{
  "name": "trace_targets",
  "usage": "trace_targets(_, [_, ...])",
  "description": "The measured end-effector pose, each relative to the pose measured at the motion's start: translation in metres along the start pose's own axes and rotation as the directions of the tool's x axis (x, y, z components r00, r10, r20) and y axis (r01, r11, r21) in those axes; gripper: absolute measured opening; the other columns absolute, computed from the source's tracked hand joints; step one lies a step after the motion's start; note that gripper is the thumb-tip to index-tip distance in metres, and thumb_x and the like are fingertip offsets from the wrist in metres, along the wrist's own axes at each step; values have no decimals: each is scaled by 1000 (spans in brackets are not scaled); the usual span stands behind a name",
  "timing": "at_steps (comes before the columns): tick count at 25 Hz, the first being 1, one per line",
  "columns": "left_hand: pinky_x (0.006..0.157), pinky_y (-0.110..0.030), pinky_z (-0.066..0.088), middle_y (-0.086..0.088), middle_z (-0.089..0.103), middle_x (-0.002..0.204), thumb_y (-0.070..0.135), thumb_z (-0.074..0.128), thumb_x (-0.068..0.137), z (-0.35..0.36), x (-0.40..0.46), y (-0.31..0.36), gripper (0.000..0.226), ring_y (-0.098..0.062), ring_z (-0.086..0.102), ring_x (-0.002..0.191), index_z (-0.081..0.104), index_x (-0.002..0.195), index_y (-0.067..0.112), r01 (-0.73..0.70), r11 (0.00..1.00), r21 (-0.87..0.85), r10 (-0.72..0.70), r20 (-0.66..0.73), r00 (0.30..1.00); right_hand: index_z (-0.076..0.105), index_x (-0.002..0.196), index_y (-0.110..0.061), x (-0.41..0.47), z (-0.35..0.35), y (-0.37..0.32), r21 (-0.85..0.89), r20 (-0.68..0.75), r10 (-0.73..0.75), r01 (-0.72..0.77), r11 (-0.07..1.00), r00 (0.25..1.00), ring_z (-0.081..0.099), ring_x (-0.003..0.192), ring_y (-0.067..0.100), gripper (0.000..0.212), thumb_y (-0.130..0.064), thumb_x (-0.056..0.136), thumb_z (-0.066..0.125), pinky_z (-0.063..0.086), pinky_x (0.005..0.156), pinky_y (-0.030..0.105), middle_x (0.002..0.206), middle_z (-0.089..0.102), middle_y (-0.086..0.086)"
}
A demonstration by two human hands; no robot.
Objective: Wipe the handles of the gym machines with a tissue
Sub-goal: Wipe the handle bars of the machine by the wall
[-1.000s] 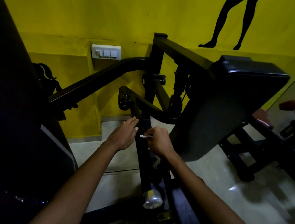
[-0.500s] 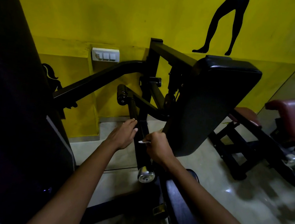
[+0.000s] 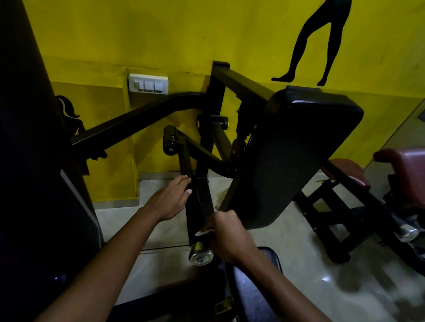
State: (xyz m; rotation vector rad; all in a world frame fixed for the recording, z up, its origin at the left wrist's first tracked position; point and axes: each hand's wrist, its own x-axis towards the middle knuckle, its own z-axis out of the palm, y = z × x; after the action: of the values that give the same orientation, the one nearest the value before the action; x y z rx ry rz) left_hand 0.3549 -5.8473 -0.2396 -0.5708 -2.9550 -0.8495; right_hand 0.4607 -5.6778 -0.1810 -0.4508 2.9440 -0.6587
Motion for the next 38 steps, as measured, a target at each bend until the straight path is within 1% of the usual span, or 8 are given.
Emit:
trace_targets(5, [100,-33,39,-5,34,148,33,39,102,-6,8,-9,44,-23,42,131,41,140,10,-77,997,17,77,2,997,69,96,-13,-4,-24,-1,-16,174,-60,63,998,983,67,85,11,12,-11,84,66,57,72,28,92,68,2])
trace_targets(8, [103,-32,36,-1,30,152,42,40,100,-12,20,-21,48,-20,36,136,40,142,17,-101,994,50,99,49,994,62,94,-22,15,-32,4,116,44,-69,63,991,997,58,80,0,9,-15,88,60,47,68,16,90,61,-7])
trace_targets(11, [114,-38,27,-1,27,154,43,41,99,-19,41,-37,51,-21,30,140,39,143,17,-93,993,73,88,65,994,57,115,-16,53,-25,12,55,-100,-88,94,994,991,53,93,11,30,-5,88,57,36,67,8,107,53,-1])
trace_targets(15, [117,-35,6,-5,26,155,38,43,100,-30,82,-58,50,-21,16,146,39,144,15,-130,983,126,127,33,991,62,111,-18,102,-20,13,15,-158,-130,134,991,979,49,88,10,30,-5,85,61,33,62,6,101,48,-5])
trace_targets(21, [118,-42,2,-6,22,157,34,40,101,-45,176,-94,47,-22,8,148,38,145,18,-172,961,216,162,64,985,59,87,-17,177,-8,18,-427,-197,-422,310,850,885,56,69,18,13,-27,77,60,33,47,23,83,56,0])
trace_targets(27, [119,-47,2,-2,16,159,38,36,102,-43,240,-123,48,-22,5,148,33,147,26,-249,918,309,192,203,960,65,90,-5,273,10,31,-647,-153,-564,349,678,812,60,75,25,14,-11,78,59,43,47,27,93,63,14])
trace_targets(32, [118,-49,-4,2,22,158,41,35,101,-35,262,-138,47,-17,7,148,34,147,30,-271,940,205,211,272,939,66,71,-8,310,25,42,-670,-33,-678,487,561,734,60,68,25,23,-11,79,45,40,45,28,76,61,9])
trace_targets(38, [117,-48,-5,6,41,148,42,33,101,-33,264,-141,40,-11,28,141,50,136,32,-292,932,213,226,286,931,67,58,-7,317,34,25,-568,-24,-613,494,658,789,55,53,20,30,-17,68,41,32,38,22,67,63,7])
